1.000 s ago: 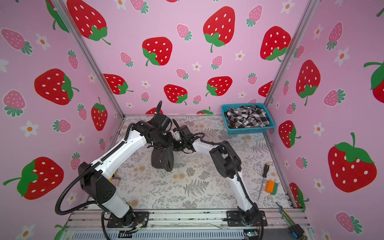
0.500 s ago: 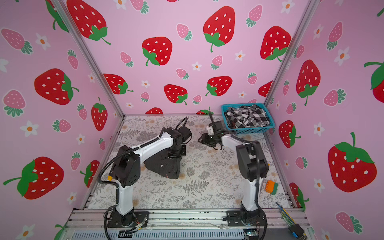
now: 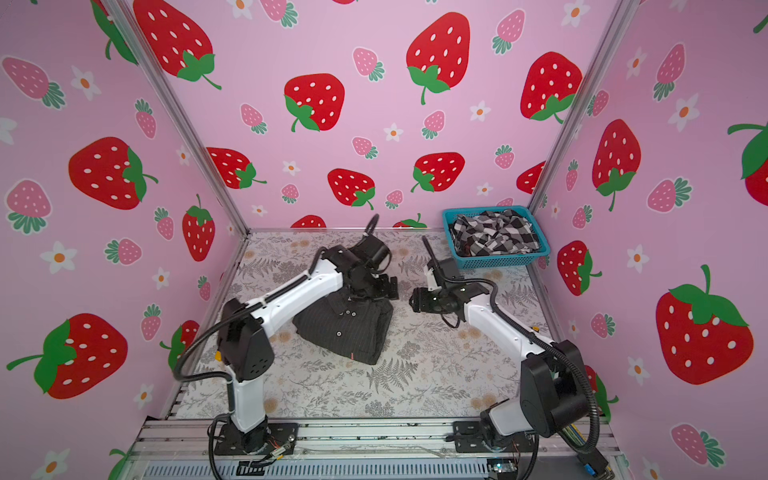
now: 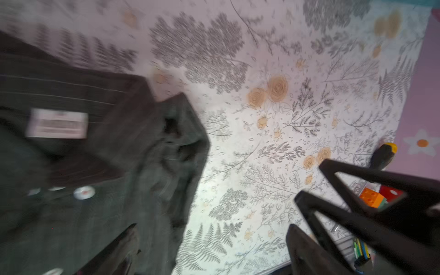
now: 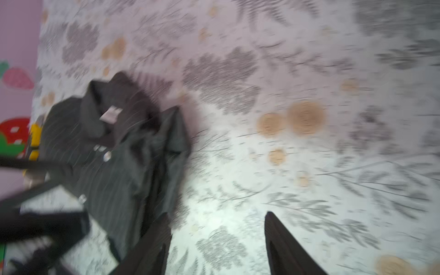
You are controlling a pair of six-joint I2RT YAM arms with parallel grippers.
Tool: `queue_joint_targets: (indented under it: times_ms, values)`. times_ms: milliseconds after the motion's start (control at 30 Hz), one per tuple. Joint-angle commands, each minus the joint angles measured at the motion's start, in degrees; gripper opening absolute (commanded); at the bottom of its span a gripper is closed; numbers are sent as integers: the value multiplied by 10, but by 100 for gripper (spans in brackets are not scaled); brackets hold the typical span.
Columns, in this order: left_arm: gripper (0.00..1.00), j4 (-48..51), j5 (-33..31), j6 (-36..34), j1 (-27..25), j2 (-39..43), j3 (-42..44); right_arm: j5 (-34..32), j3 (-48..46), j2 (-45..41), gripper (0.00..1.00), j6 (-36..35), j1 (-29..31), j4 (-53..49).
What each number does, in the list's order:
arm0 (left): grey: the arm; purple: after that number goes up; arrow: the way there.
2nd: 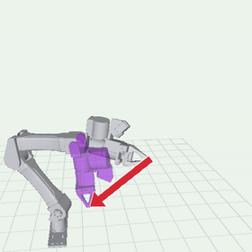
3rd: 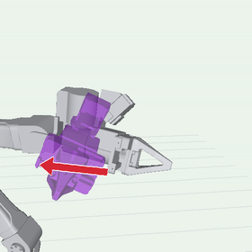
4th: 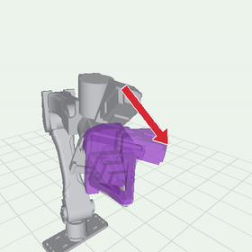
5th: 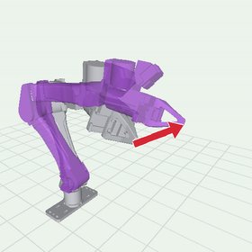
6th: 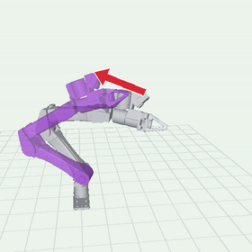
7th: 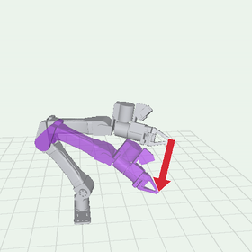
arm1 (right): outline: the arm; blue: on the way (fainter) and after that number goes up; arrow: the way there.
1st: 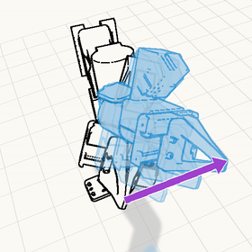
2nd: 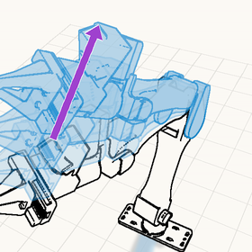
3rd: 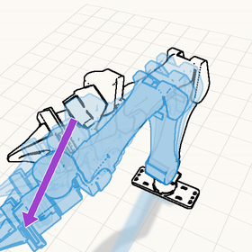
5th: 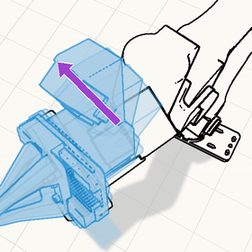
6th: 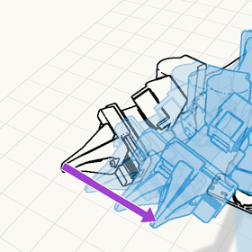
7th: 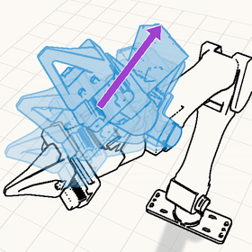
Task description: Fold and stack the long sleeve shirts
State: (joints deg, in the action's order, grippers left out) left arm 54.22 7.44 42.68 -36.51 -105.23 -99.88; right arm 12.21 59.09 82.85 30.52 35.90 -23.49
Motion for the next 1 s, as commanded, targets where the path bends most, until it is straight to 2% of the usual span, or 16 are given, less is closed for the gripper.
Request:
queue_joint_targets:
  times_ms: [0, 100, 200, 333, 433, 567, 633, 733, 800, 933, 967]
  values:
    - [92, 18, -20, -22, 102, 106, 104, -3, 10, 34, 70, 31, 64, 38]
    - [91, -2, 26, -43, 199, 149, 207, 49, 20, 85, 77, 35, 75, 118]
    - [93, -30, 78, -65, 260, 145, 264, 71, 80, 171, 80, 22, 72, 112]
    - [96, -56, 84, -74, 285, 117, 282, 55, 145, 250, 80, 24, 65, 88]
    - [95, -74, 87, -70, 292, 96, 291, 55, 162, 275, 78, 35, 64, 97]
    - [87, -90, 91, -71, 297, 69, 300, 69, 177, 296, 68, 44, 66, 104]
    - [76, -103, 99, -71, 299, 60, 304, 68, 182, 298, 64, 46, 71, 102]
    - [62, -121, 112, -70, 299, 48, 306, 70, 187, 306, 50, 50, 76, 103]
    - [57, -126, 118, -71, 299, 34, 302, 78, 188, 312, 39, 54, 78, 105]
    - [44, -125, 120, -74, 299, 21, 291, 74, 181, 286, 4, 58, 83, 117]
    - [42, -123, 120, -73, 299, 26, 290, 69, 176, 271, 0, 59, 84, 119]
